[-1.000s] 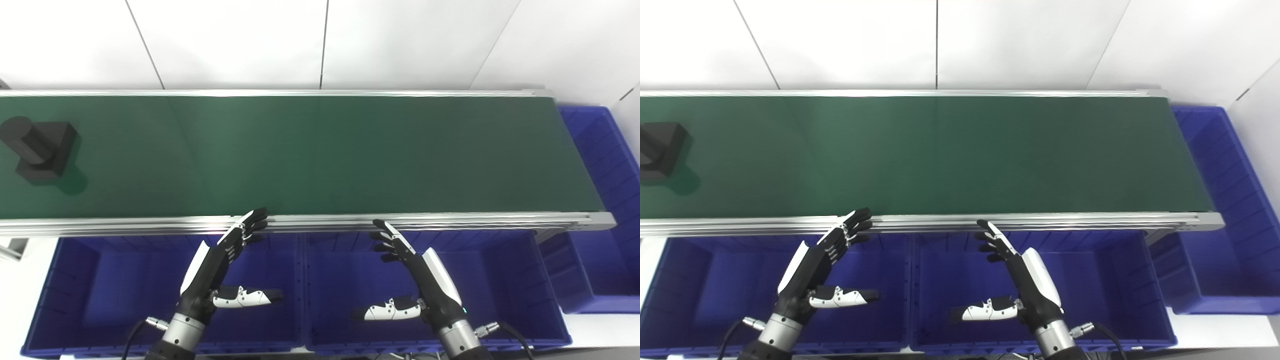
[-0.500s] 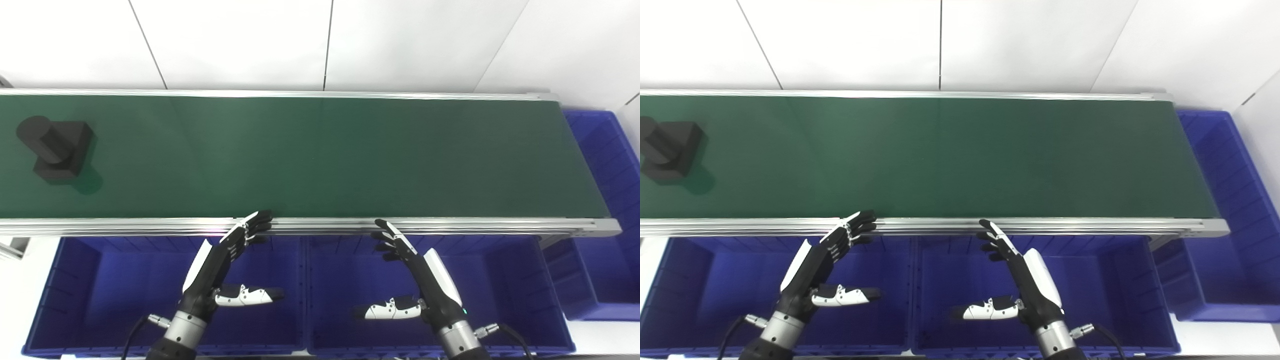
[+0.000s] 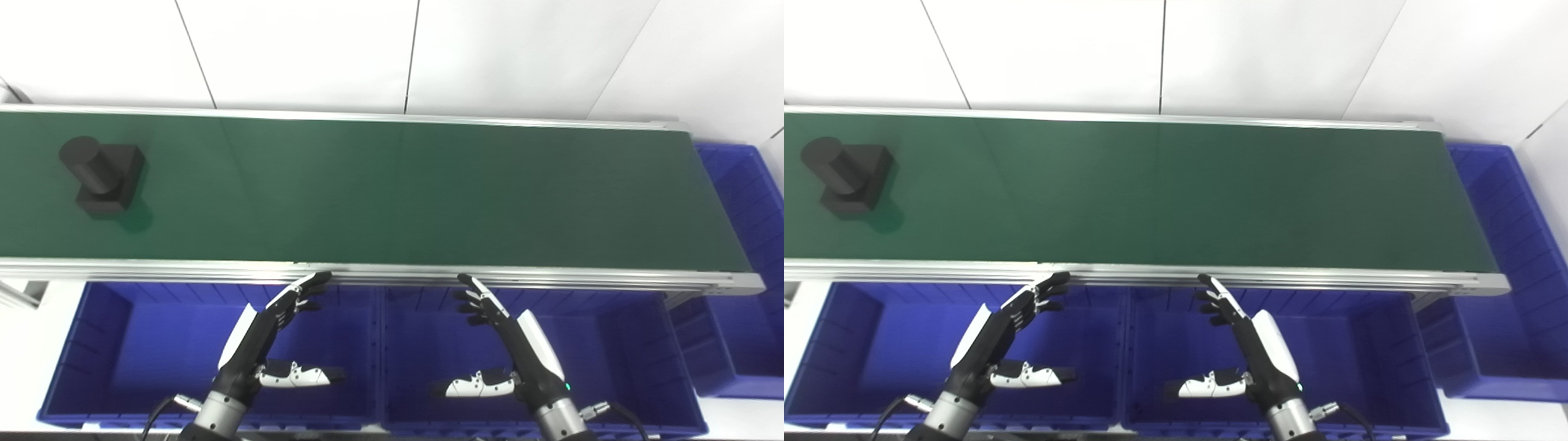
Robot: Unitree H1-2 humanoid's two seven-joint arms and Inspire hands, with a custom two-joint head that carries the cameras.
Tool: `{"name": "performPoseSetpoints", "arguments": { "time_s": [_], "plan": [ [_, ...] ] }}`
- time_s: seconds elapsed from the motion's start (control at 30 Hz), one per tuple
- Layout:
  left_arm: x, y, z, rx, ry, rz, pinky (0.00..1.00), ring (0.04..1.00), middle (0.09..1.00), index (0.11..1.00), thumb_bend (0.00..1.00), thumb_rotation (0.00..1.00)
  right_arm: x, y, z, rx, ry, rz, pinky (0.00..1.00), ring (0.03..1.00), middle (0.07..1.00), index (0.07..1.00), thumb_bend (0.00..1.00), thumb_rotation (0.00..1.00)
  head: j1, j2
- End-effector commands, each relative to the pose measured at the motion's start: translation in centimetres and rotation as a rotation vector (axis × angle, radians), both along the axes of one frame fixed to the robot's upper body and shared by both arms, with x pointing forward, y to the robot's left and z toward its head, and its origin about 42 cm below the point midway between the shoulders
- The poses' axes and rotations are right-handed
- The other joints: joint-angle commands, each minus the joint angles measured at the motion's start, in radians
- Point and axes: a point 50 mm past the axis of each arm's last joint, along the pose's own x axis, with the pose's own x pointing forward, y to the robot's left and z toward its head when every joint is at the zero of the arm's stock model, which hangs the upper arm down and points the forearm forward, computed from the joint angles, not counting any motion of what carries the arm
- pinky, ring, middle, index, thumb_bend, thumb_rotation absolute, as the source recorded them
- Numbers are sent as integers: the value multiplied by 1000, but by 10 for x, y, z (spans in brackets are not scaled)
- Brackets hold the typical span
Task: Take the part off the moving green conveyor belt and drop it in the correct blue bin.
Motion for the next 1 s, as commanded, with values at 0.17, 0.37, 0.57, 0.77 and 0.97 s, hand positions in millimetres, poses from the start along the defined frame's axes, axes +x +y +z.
{"name": "performPoseSetpoints", "arguments": {
  "time_s": [0.17,0.37,0.57,0.77,0.97],
  "plan": [
    [5,-1,7,-26,-62,9,760,851,881,849,863,247,3,-2,8,25,-77,9,736,795,845,936,900,224,4,-4],
    [5,-4,4,-32,-53,10,770,857,884,853,860,247,2,-3,6,23,-75,9,742,799,846,936,902,222,20,-37],
    [3,-9,-2,-29,-36,30,753,840,868,838,879,233,-1,-8,-1,16,-84,19,712,787,837,935,891,209,117,-137],
    [3,-15,-9,-16,-29,52,733,825,854,813,911,258,-3,-16,-13,41,-109,-2,677,755,819,925,908,181,218,-220],
    [5,-21,-15,-4,-27,72,682,787,829,789,914,251,-7,-22,-12,79,-157,-44,695,763,815,932,932,154,284,-260]
  ]
}}
